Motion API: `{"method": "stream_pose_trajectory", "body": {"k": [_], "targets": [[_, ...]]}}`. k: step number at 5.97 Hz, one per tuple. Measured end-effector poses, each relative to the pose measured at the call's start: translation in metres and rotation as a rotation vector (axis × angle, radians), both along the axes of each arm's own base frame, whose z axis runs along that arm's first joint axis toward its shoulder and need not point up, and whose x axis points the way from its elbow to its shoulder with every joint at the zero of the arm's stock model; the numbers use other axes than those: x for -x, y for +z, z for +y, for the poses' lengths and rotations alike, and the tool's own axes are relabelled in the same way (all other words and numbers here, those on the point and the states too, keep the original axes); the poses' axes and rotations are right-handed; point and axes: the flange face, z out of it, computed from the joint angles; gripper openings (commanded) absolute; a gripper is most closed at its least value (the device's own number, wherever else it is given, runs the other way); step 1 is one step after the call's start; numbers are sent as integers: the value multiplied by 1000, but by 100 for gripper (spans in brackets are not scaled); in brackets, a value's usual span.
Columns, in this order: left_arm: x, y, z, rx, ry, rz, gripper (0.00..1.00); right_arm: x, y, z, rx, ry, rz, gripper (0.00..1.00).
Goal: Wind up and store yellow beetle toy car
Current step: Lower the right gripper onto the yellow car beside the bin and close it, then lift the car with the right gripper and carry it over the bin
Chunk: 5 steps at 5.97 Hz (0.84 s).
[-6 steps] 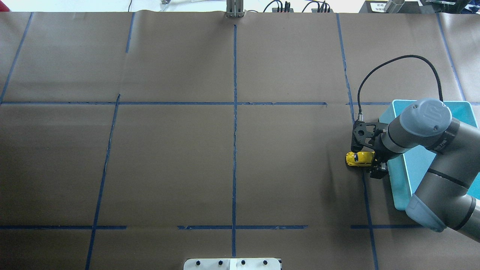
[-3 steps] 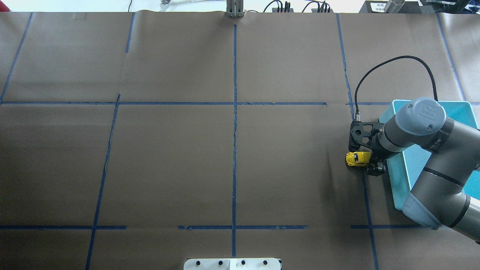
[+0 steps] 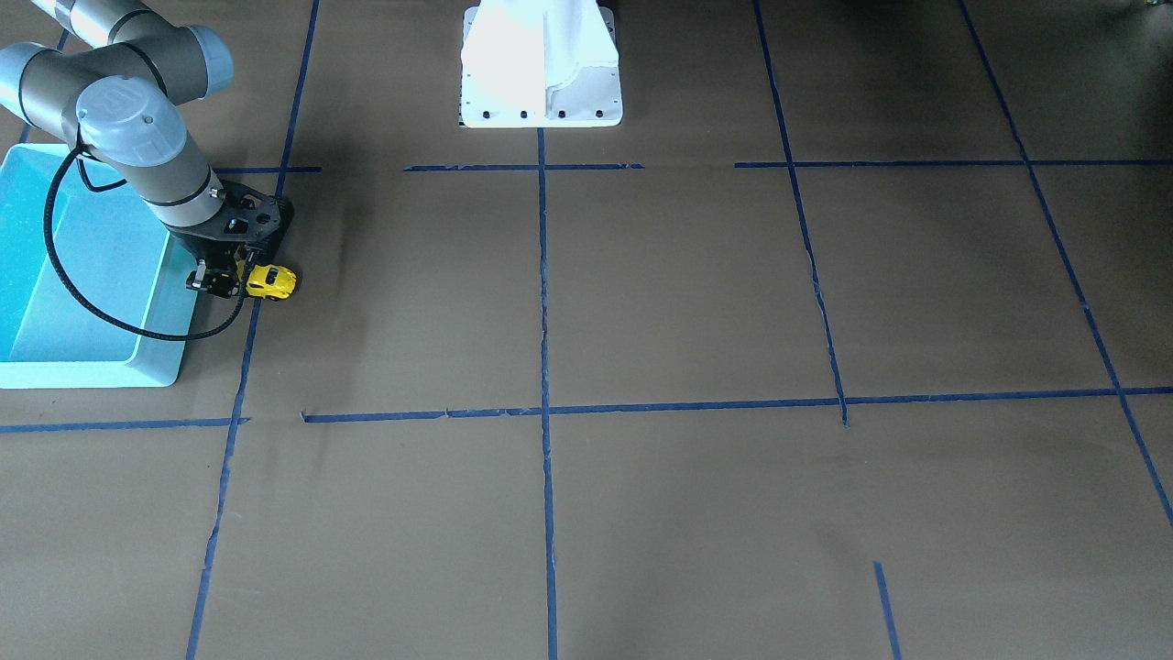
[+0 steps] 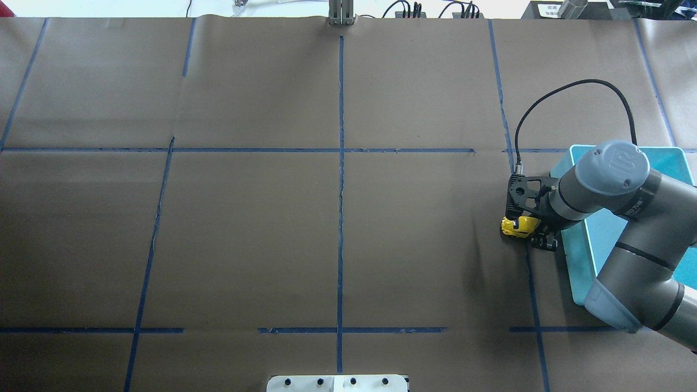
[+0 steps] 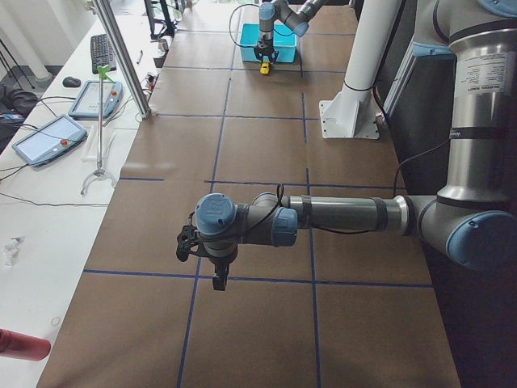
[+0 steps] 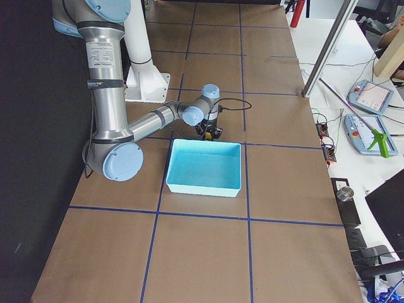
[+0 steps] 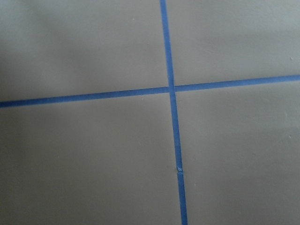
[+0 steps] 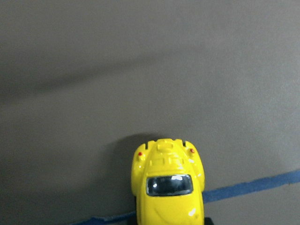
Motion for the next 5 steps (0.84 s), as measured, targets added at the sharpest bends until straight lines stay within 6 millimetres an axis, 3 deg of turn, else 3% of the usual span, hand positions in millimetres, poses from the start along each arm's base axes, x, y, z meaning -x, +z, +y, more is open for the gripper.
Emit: {"method": "stream_pose_trajectory", "body": {"k": [2,3,4,5], "targets": [[-1,2,1,20,-14,1,100,-48,-63,4,19,32,-36,0],[-1,5,2,27,-14,1,100,-84,-77,4,11,44,-33,0],[-1,7,3,31,-14,0,100,-117,-67,8,-22,19,-12,0],[-1,8,3,32,-14,0,100,-152,-43,15,-60,-25,24,0]]}}
